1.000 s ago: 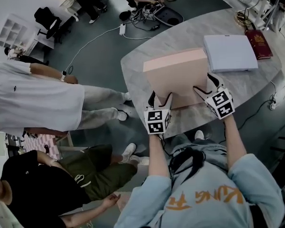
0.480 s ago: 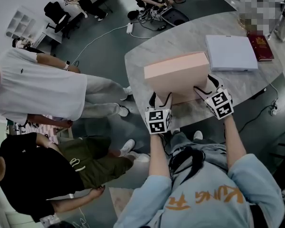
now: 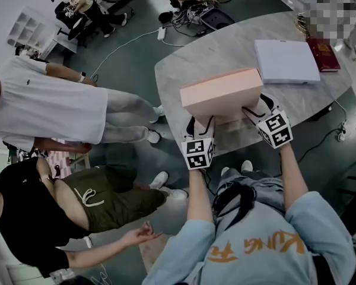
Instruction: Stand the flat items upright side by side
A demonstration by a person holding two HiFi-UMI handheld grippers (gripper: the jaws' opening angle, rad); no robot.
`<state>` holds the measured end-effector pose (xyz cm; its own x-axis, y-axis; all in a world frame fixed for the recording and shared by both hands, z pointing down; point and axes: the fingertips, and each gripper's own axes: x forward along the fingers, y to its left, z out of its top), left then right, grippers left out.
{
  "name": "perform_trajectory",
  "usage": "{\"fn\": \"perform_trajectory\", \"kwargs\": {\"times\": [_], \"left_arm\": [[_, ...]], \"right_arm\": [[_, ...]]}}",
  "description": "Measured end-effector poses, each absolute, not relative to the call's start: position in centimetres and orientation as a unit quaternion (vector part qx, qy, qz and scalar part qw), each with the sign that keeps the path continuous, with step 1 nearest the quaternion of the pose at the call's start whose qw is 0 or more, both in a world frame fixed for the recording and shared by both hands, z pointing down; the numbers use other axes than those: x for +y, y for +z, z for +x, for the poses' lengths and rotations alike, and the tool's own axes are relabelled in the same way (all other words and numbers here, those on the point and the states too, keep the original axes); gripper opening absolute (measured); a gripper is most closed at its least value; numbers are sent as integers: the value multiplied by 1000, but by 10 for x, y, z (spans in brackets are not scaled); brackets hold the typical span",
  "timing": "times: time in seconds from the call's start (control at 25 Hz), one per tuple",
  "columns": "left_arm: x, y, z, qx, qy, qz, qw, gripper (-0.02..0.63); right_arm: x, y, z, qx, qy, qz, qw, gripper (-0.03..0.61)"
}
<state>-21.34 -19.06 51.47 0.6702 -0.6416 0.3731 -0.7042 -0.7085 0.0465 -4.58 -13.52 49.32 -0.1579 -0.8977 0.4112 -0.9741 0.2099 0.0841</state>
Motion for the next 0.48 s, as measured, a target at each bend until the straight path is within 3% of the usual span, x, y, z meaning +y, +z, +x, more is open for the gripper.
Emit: {"fn": "perform_trajectory", "kwargs": {"times": [0.48], "left_arm": [[-172,515,-222,-356,182,912,94,305]], "right_arm": [[-111,491,-49,-710,136,673,159,325]]}}
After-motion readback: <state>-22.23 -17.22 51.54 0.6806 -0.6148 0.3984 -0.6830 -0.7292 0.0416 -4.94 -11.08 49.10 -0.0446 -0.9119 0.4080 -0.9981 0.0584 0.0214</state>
